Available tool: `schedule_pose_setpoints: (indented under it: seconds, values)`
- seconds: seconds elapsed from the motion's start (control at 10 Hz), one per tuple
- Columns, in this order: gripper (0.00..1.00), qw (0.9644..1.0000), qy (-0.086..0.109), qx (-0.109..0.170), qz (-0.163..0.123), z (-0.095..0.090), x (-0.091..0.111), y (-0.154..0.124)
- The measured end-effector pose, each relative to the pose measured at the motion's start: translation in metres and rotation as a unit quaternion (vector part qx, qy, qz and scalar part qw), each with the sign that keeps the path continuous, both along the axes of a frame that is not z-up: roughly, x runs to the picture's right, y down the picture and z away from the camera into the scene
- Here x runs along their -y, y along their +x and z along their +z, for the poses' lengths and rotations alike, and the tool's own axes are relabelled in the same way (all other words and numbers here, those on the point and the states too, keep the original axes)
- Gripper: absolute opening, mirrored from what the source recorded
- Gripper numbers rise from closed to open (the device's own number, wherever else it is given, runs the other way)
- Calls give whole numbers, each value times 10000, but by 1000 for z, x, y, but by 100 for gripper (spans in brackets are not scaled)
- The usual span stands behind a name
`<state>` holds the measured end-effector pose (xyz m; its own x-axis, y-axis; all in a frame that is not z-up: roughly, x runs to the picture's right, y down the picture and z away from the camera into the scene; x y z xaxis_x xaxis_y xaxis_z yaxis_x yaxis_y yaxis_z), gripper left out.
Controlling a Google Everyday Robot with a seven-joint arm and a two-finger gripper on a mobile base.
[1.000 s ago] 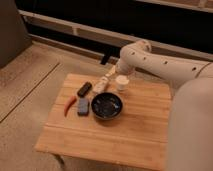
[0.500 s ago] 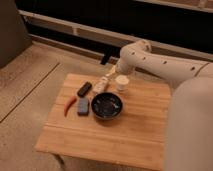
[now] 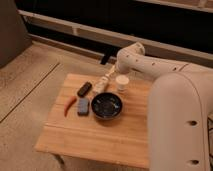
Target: Place the ceramic cup in the ceramic bowl
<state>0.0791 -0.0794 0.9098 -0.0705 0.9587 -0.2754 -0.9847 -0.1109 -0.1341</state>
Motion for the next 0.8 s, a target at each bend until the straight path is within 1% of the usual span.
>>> schedule_pose_setpoints:
  seconds: [0.2, 0.3, 0.5, 0.6, 0.8]
  values:
    - [65, 9998, -169, 72, 50, 16, -10, -5]
    - [65, 9995, -308, 107, 31, 29, -18, -9]
    - [63, 9988, -475, 93, 7, 42, -26, -7]
    - [51, 9980, -622, 104, 2, 50, -34, -4]
    - [32, 9971, -755, 129, 1, 59, -41, -1]
